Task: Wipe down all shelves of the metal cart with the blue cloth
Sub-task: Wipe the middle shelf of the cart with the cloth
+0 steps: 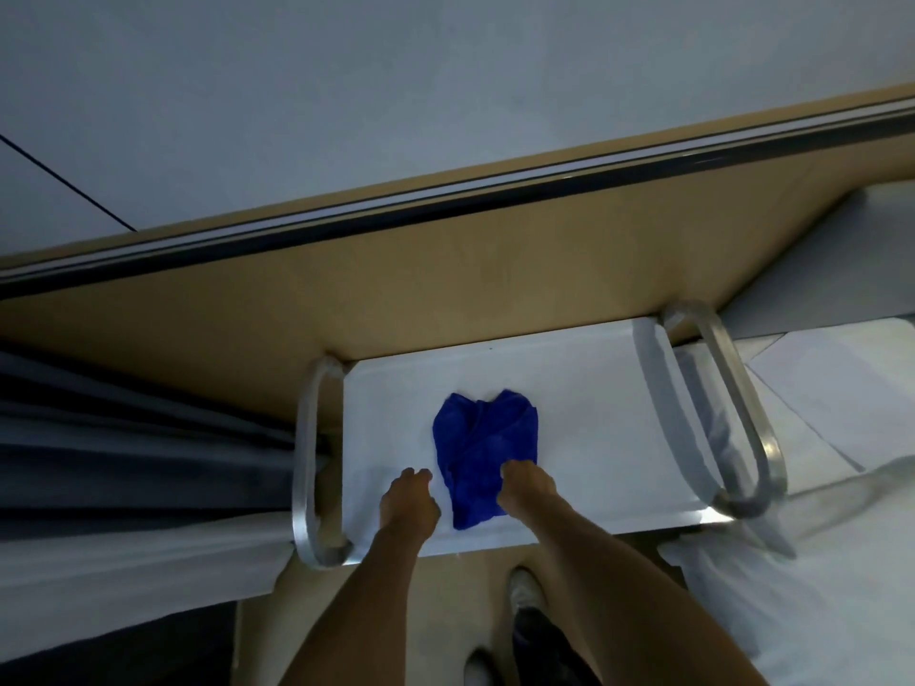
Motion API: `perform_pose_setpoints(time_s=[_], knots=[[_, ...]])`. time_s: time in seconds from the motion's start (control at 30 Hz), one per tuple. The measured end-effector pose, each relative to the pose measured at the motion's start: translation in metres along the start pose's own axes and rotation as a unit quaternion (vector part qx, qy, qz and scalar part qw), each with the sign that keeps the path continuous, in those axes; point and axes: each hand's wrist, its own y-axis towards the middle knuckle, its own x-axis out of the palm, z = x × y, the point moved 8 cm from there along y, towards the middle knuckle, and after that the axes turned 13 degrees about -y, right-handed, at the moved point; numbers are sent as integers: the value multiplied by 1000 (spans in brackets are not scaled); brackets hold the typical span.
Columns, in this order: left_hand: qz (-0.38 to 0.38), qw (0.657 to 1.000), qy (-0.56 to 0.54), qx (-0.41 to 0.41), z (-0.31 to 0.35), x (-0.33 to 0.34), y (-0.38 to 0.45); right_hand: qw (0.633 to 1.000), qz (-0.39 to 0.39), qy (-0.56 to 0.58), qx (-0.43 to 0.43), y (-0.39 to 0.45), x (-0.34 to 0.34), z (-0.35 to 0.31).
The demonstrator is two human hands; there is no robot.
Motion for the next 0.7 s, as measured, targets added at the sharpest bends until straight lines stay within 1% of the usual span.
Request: perform_pose_setpoints(time_s=[0.1,0.2,0.33,0.47,0.53,0.6,0.67,0.7], knots=[[33,999,8,8,-3,-29,3,1000,9,15,-7,0,-17,-20],[60,998,18,8,-12,-55,4,1000,15,20,-18,-3,-21,-46],[70,997,11,-15,-36,-83,2,1000,-2,12,-21,-11,-10,-81],[96,995,25,2,-61,-106,4,999,-16,28,-29,-17,11,-130],[101,994,31,7,-74,-118,7,997,-28,58,-44,-19,25,-164],[91,994,52,17,-86,-130,14,992,-52,102,-49,-19,40,-199],[87,994,41,44,-100,-140,30,981,-61,179,-40,-16,53,-229],[70,995,34,54,-108,-143,36,973,-61,218,-43,-15,59,-244]])
